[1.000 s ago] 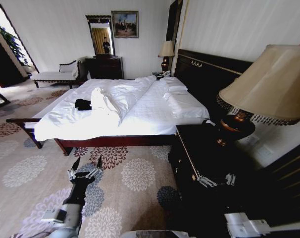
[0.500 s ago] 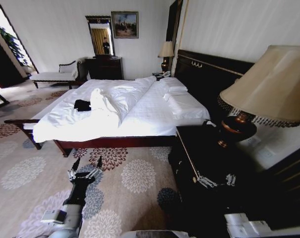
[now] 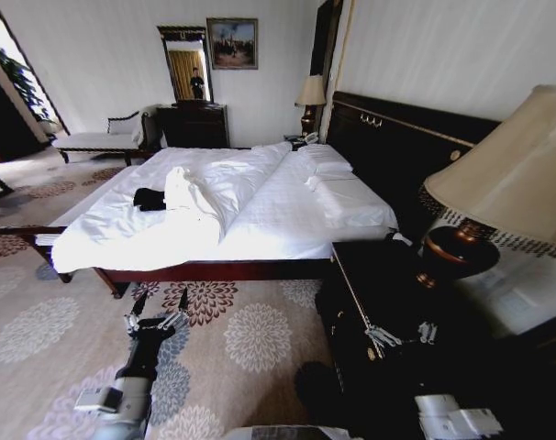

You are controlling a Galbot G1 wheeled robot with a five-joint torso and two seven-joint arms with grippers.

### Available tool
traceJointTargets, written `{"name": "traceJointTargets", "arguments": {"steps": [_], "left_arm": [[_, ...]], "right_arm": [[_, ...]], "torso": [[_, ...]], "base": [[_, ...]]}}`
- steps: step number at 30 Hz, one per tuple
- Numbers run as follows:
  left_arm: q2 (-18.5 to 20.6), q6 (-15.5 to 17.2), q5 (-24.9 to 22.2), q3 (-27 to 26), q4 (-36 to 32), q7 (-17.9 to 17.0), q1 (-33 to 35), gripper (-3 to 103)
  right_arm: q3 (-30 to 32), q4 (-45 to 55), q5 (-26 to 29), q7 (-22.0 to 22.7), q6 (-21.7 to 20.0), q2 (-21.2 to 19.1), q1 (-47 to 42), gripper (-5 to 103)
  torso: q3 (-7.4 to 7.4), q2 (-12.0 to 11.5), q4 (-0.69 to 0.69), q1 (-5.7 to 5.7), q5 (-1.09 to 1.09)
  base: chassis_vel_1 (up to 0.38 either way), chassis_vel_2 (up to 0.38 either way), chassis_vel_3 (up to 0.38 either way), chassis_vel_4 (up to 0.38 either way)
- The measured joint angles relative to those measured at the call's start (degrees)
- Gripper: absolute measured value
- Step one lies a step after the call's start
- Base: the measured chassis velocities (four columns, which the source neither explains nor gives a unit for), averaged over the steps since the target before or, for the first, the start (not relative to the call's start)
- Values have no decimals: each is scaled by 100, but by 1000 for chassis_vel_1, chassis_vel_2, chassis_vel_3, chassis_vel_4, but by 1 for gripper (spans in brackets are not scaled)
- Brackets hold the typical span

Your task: Fold the clothes on the bed.

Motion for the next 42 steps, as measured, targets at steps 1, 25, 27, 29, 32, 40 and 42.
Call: {"name": "traceJointTargets", "arguments": {"steps": [1,25,27,29,32,40,42], "left_arm": [[-1,1,-1,2,0,-1,1,100],[189,307,-700,-618,80,169,-374,100],[237,378,-755,-737,114,279,-430,100],[246,406,-759,-762,120,325,-444,100],[250,463,-761,-765,108,436,-449,100],[216,559,-765,-625,-36,634,-352,100],[200,562,-743,-609,-44,638,-341,100]], "right_arm": [[2,4,0,-3,2,4,-2,100],[339,-124,458,118,-29,-245,210,100],[438,-180,615,195,-76,-326,296,100],[468,-196,652,217,-88,-343,325,100],[496,-204,701,241,-98,-360,350,100],[492,-172,708,242,-103,-376,340,100],[491,-165,708,242,-104,-382,335,100]], "torso": [[0,0,0,0,0],[0,0,0,0,-2],[0,0,0,0,1],[0,0,0,0,1],[0,0,0,-1,-2],[-1,0,0,-2,-1],[-1,1,-1,-2,0]], "base": [[-164,140,154,-156],[-156,150,159,-162],[-198,193,197,-193],[-200,182,196,-199],[-200,174,191,-187],[-157,179,155,-177],[-174,187,158,-177]]}}
